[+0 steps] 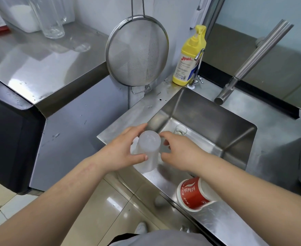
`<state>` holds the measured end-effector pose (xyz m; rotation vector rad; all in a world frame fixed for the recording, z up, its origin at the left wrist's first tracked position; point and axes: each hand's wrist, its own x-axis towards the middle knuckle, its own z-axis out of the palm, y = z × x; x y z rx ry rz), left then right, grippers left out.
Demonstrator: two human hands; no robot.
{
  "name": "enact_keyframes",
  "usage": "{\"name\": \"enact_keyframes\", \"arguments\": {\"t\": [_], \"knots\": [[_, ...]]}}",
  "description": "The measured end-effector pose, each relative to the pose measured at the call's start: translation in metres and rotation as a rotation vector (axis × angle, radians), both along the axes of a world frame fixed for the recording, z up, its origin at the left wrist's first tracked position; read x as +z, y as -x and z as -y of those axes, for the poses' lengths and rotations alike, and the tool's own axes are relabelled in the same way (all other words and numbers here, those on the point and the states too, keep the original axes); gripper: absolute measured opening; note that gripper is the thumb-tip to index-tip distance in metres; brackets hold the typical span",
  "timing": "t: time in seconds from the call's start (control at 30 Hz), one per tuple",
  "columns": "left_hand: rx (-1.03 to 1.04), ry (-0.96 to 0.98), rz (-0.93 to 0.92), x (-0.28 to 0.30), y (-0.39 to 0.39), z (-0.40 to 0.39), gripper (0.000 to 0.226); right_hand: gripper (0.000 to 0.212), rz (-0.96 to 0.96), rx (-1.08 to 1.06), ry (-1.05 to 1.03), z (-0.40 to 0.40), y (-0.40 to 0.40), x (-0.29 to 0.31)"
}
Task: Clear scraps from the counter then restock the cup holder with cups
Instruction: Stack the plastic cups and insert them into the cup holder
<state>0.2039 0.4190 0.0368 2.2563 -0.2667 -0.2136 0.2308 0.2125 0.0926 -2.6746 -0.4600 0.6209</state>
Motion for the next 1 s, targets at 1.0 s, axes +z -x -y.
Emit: {"name": "enact_keyframes", "arguments": {"t": [1.0], "knots": [[0.260, 0.178, -0.031, -0.060, 0.039, 0.034, 0.076, 0.067, 0.196, 0.137, -0.246, 0.004, 0.022, 0.013]]}}
